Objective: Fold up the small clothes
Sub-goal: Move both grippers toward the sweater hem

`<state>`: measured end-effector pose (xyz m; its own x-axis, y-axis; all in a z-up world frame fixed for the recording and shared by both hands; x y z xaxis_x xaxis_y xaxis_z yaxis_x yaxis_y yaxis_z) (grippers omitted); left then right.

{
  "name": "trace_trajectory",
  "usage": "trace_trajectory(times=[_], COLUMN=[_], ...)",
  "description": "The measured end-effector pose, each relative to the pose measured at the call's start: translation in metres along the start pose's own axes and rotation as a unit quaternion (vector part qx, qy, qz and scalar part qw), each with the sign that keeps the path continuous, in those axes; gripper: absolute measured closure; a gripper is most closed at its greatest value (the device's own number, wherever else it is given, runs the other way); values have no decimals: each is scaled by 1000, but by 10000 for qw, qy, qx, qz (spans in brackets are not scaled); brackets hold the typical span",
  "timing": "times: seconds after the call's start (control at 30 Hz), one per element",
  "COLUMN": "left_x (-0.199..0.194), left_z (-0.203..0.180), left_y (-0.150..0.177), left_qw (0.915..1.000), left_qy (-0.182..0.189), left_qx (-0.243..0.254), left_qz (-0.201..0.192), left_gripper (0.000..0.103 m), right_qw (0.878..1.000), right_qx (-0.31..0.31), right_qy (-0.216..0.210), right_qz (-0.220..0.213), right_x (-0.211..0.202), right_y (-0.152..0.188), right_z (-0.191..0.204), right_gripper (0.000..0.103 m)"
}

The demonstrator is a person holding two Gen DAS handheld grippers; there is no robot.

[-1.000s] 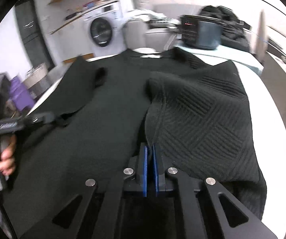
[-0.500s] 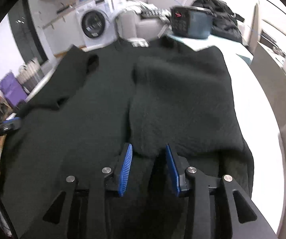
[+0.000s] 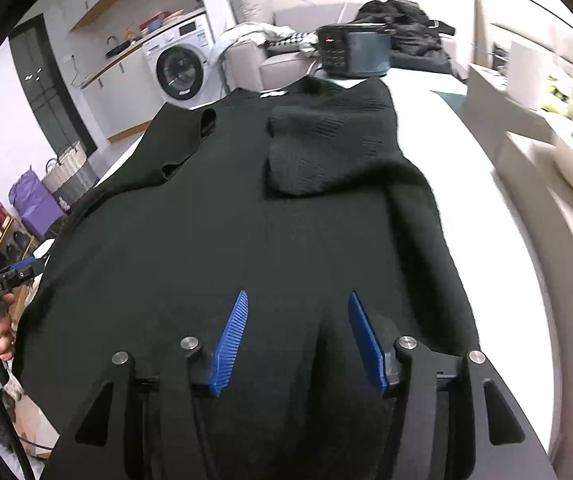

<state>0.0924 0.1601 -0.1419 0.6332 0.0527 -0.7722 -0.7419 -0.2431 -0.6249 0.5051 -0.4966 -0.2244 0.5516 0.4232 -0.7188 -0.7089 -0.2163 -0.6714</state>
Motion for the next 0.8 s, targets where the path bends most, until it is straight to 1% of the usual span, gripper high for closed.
trace_trajectory(times=[0.1, 0.17, 0.33, 0.43, 0.5, 0.57, 0.63, 0.8], left_x=[-17, -26, -38, -42, -42, -44, -46, -43], left_z=[14, 23, 39, 38, 33, 31, 31, 37], left_y=[10, 19, 44, 55, 60, 67, 72, 81], left_qw=[9998, 9995, 9981, 9990, 9993, 9992, 9990, 9980], left_qy=[-48, -71, 71, 52, 44, 69, 94, -26], left_qx=[-174, -277, -606, -427, -320, -287, -325, -442], left_qz=[-124, -135, 72, 154, 209, 266, 287, 458], left_gripper=[1, 1, 2, 9, 18, 21, 21, 28], right_qw=[9997, 9992, 9984, 9978, 9978, 9982, 9985, 9978], right_qx=[204, 334, 515, 606, 624, 592, 526, 285], right_qy=[8, -27, -58, -138, -131, -2, 155, 605], right_qz=[-141, -213, -231, -209, -193, -131, -72, -32], right_x=[-20, -30, -49, -61, -67, -69, -69, -68], right_y=[14, 22, 44, 59, 68, 74, 78, 82], right_z=[-5, -8, -21, -27, -31, -35, -37, -35], right_gripper=[49, 49, 46, 46, 46, 46, 46, 45])
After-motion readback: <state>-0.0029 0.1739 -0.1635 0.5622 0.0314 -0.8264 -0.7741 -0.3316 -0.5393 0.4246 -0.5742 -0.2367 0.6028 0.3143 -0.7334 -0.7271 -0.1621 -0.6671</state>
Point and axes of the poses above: each gripper's, at about its wrist camera, not at the fingertips, and x roughly the way its jaws point, z to its left, y to its underside, the point moved 10 cm from there along x, roughly the way its jaws point, and after that the axes turned 4 degrees about -y, right-handed, at the moved point
